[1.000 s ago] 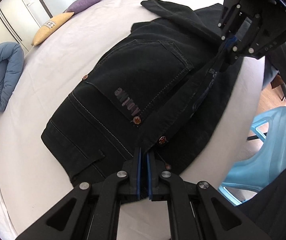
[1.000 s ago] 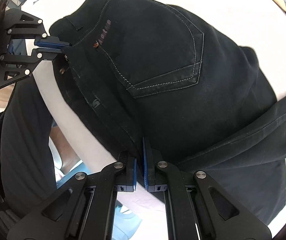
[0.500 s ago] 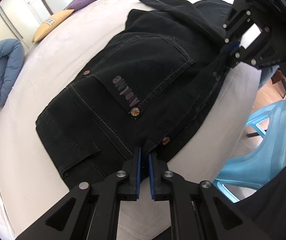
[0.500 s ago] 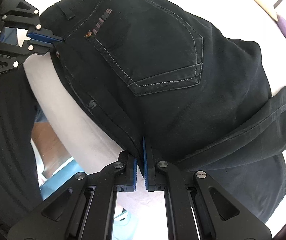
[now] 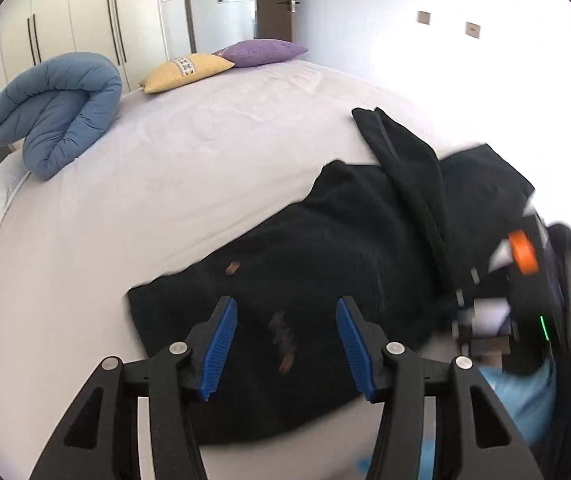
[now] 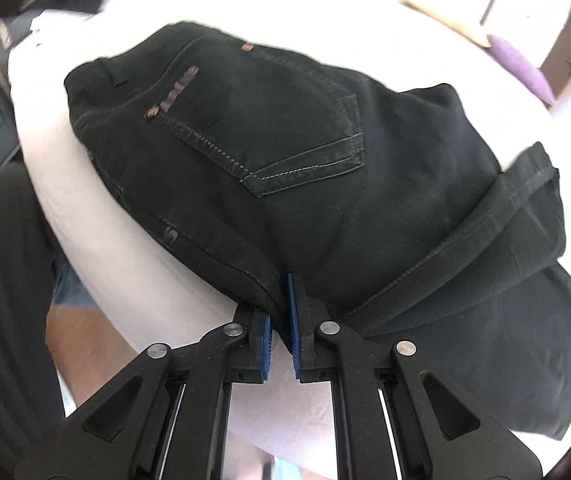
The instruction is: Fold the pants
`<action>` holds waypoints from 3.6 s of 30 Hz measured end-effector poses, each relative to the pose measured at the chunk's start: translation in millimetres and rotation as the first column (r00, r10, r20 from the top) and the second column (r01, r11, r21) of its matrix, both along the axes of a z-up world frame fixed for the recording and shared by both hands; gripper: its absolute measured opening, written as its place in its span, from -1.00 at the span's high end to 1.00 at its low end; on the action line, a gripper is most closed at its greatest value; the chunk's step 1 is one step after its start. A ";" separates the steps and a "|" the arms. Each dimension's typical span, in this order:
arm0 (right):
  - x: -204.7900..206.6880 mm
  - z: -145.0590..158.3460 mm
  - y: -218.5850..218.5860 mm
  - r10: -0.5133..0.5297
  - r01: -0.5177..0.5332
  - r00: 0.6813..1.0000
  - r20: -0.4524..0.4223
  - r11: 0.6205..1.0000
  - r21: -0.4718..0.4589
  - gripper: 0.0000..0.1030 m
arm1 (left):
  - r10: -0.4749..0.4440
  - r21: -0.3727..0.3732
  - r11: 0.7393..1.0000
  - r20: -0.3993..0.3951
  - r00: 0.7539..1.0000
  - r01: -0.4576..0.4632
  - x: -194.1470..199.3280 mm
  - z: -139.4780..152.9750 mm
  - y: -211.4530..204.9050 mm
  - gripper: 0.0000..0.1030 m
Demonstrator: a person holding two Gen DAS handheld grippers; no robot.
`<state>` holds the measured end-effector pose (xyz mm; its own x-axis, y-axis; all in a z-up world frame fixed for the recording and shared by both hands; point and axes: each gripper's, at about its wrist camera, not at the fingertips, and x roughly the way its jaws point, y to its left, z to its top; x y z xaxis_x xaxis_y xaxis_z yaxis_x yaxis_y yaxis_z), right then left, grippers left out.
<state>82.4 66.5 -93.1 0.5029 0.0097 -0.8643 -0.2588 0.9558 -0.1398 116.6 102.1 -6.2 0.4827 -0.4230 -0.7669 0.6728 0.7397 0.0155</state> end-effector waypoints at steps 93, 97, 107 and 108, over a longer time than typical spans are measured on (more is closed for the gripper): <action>-138.3 -46.9 -447.9 -0.936 0.592 0.177 -0.303 -0.145 0.793 0.97 | 0.175 0.064 0.985 -0.326 0.929 -0.163 29.0 -121.7 -171.8 0.30; -148.8 -61.0 -446.5 -0.931 0.605 0.168 -0.325 -0.163 0.779 0.97 | 0.181 0.045 0.983 -0.331 0.926 -0.176 27.6 -122.8 -172.3 0.30; -168.6 -53.1 -452.2 -0.922 0.641 0.184 -0.340 -0.150 0.753 0.93 | 0.167 0.021 0.985 -0.329 0.929 -0.170 22.1 -123.8 -170.1 0.20; -174.0 -46.1 -453.2 -0.937 0.676 0.145 -0.318 -0.140 0.723 0.92 | 0.161 0.018 0.986 -0.326 0.931 -0.164 20.1 -125.5 -169.1 0.19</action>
<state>-91.6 -386.8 -139.2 0.7040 -0.1960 -0.6826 0.7095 0.1530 0.6879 136.7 -67.0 -131.6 0.2699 -0.3677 -0.8899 0.5101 0.8385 -0.1917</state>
